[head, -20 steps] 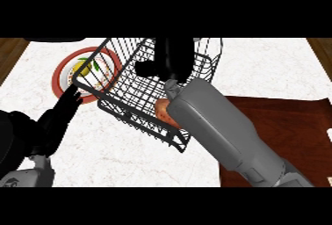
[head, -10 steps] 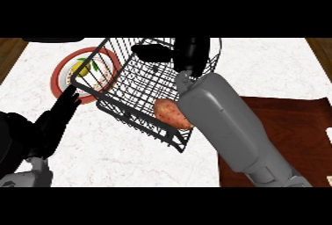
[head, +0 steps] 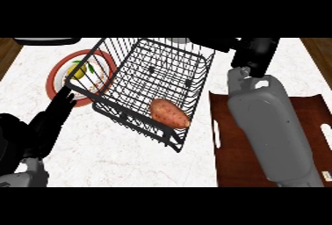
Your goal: Pick the sweet potato from the tray and place it in the tiered basket
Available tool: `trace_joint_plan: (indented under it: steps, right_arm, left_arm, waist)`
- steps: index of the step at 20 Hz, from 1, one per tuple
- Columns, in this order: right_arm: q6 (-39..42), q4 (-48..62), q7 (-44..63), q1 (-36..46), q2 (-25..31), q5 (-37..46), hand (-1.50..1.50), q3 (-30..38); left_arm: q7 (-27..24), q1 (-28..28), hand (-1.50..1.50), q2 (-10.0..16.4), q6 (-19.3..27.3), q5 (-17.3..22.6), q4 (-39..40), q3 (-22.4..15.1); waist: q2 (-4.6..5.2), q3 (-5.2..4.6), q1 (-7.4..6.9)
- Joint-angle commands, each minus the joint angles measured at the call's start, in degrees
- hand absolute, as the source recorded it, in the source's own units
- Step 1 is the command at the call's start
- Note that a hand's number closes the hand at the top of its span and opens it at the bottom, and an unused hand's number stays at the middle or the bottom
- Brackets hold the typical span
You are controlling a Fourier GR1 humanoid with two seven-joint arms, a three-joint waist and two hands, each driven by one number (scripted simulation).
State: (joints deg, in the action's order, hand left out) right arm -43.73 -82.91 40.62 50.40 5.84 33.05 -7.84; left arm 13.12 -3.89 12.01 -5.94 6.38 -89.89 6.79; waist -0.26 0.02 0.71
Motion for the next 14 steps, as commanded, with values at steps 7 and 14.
trace_joint_plan:
  steps: [7, 14]
  right_arm:
    - [9.2, -25.0, 4.5, -18.3, 14.2, -7.6, -1.50, 11.7]
    - [16.7, -30.2, -3.1, -27.8, 20.0, -22.7, -1.50, 24.4]
  left_arm:
    - [2.1, 0.2, 0.00, -1.8, 2.2, -1.7, -3.1, -1.4]
    - [-0.9, -0.1, 0.00, -1.2, 0.9, -2.2, 0.9, -0.1]
  waist:
    - [-0.06, 0.02, 0.47]
    - [0.21, 0.00, -0.34]
